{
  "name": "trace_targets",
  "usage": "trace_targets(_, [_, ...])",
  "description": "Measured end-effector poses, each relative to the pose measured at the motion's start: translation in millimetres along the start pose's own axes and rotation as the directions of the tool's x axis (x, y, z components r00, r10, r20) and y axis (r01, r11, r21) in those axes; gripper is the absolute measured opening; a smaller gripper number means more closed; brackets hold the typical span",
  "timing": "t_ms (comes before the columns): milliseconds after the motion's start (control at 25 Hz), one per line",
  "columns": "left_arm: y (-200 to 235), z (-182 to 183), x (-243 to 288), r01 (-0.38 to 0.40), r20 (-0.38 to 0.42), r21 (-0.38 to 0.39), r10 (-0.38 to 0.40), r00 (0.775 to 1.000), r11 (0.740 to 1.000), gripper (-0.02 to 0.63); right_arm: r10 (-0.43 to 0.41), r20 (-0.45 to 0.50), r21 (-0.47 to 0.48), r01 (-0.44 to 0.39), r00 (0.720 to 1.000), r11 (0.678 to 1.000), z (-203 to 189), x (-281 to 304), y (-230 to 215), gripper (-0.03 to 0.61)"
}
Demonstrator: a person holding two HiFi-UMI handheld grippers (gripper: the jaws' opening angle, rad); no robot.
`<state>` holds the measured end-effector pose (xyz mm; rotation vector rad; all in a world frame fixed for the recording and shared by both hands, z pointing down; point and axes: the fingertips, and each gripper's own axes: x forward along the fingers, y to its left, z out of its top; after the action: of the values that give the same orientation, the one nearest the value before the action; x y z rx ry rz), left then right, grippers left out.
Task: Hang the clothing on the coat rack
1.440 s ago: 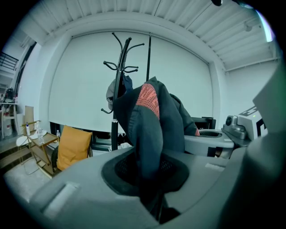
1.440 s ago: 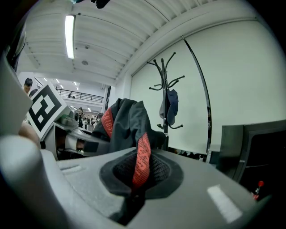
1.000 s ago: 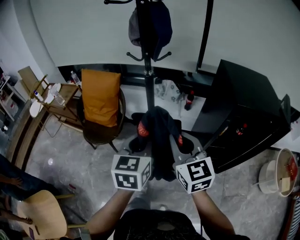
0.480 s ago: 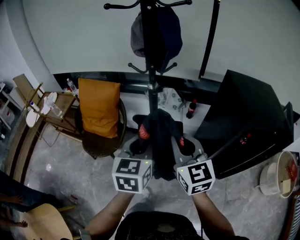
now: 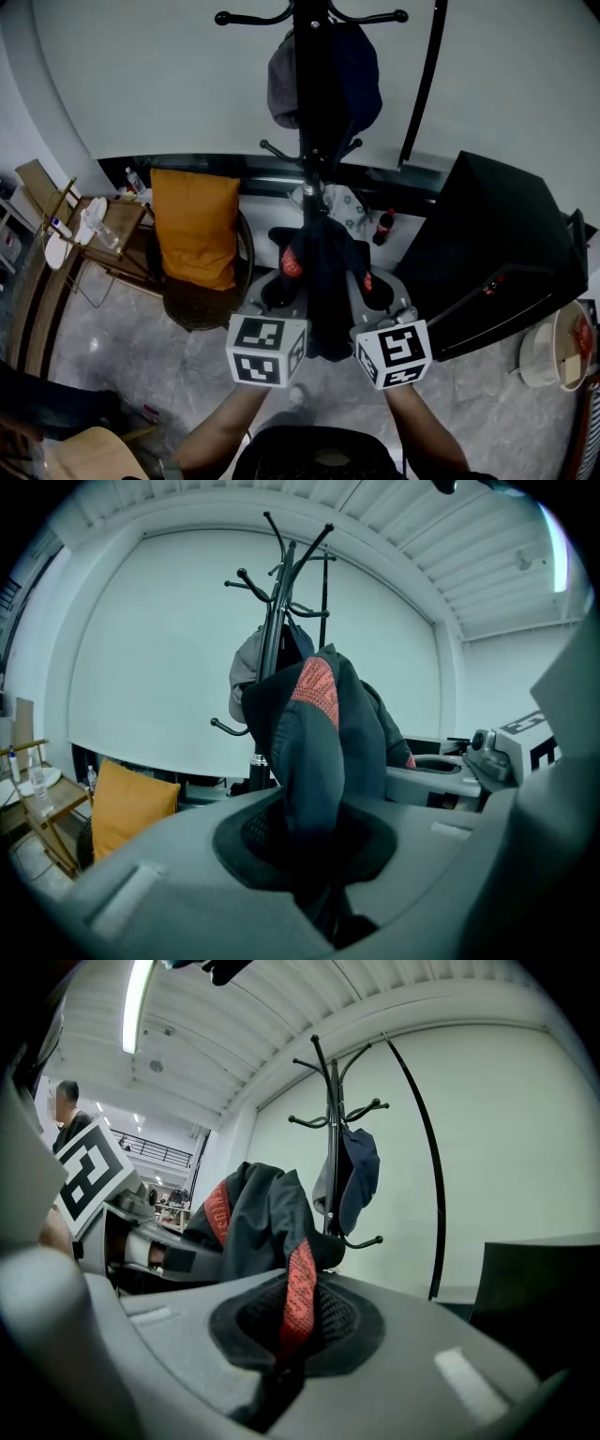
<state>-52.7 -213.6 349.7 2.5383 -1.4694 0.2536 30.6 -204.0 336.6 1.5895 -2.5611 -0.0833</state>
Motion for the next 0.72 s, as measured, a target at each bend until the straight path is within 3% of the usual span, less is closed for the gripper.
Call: trace_targets(720, [30.2,20.4,38.0,0.104,0.021,0.010,-0.104,0.994,0.995,0.048,-0.143,-0.011,0.002,0.143,0.990,0.990,9.9,40.1,-24.5,0.015])
